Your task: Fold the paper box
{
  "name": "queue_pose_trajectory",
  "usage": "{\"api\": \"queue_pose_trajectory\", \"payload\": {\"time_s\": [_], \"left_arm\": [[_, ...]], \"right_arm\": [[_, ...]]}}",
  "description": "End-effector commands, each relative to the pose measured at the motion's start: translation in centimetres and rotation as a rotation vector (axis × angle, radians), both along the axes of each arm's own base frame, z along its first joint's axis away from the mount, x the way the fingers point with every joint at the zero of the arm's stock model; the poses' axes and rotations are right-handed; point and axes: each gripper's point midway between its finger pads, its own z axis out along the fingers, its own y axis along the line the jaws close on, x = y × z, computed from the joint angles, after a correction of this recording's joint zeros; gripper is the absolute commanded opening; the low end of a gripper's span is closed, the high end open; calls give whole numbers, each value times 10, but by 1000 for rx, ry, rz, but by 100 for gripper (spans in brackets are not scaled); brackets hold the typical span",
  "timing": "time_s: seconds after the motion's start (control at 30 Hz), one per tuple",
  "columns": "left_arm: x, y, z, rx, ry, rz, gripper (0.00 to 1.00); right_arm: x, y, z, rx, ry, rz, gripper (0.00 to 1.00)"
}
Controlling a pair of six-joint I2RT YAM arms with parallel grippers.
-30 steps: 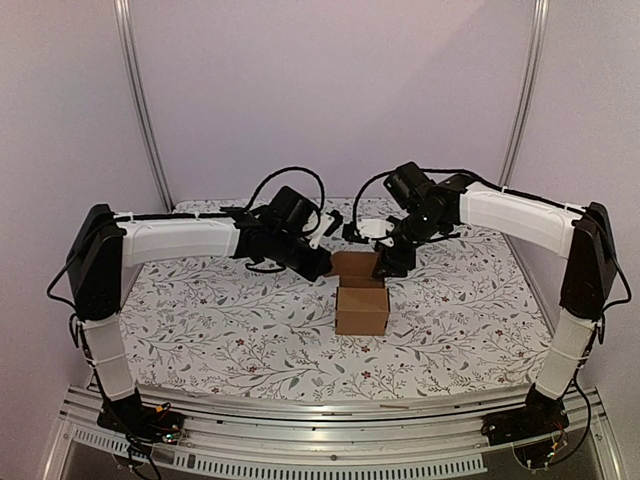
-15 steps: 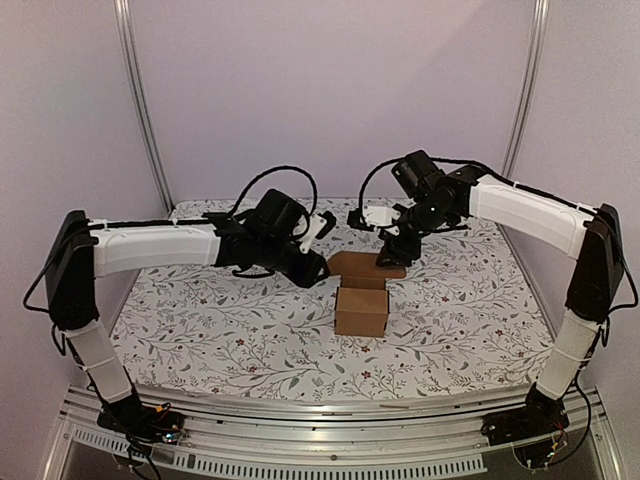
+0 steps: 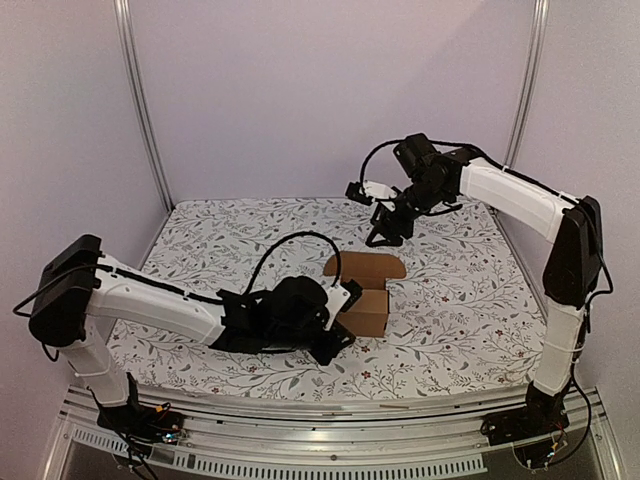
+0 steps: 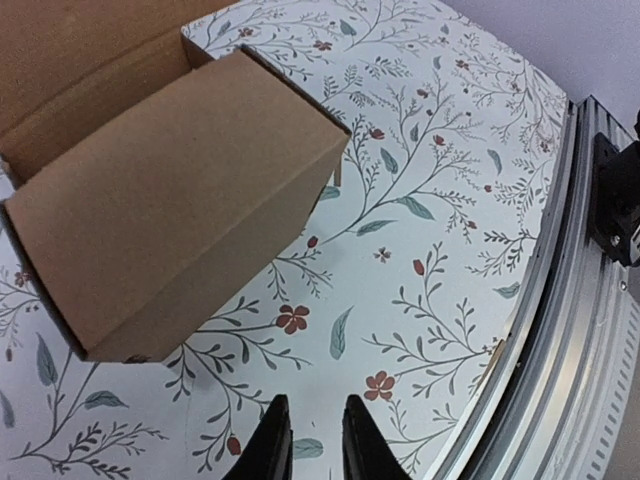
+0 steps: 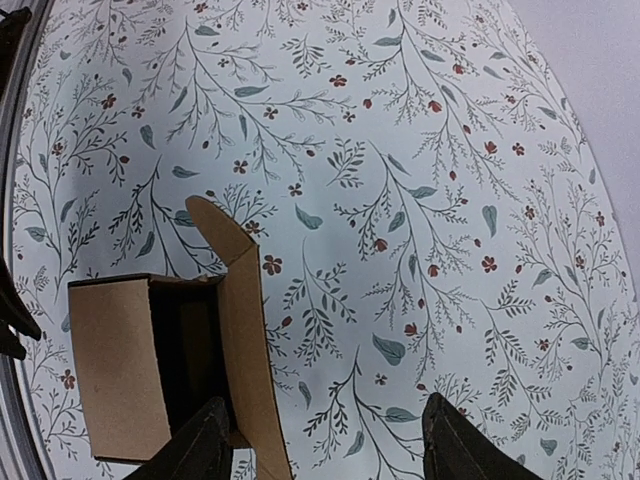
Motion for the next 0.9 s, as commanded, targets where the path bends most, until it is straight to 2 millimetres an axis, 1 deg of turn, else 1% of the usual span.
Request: {"api": "queue_pose_trajectory", "payload": {"time_s": [0.0, 0.13, 0.27, 0.37, 0.43, 0.47, 0.57, 0.67, 0.77, 0.8, 0.87], "left_arm": [[10, -25, 7, -106, -28, 84, 17], [25, -27, 5, -84, -77, 129, 17], [46, -29, 4, -72, -99, 159, 17], [68, -29, 4, -61, -101, 180, 17], [84, -32, 5, -61, -89, 180, 17], [91, -33, 4, -59, -82, 178, 17], [112, -37, 2, -52, -75, 167, 17], [133, -42, -1, -29, -68, 155, 18], [157, -48, -7, -11, -41, 144, 18], [163, -47, -15, 18, -16, 143, 18], [174, -50, -22, 35, 20, 125, 18]], "right_arm": [[-19, 2, -31, -22, 156, 39, 64], [-15, 0, -45, -42, 186, 23, 62], [-6, -7, -57, -17, 258, -3, 55], [8, -16, -66, 11, 318, -45, 45], [19, -22, -71, 38, 361, -74, 37], [24, -27, -73, 54, 384, -92, 34], [40, -41, -89, 86, 456, -154, 30], [42, -51, -107, 81, 511, -177, 27], [43, -60, -122, 63, 534, -192, 27], [45, -64, -124, 66, 541, -204, 28], [53, -76, -125, 81, 561, -257, 29]]}}
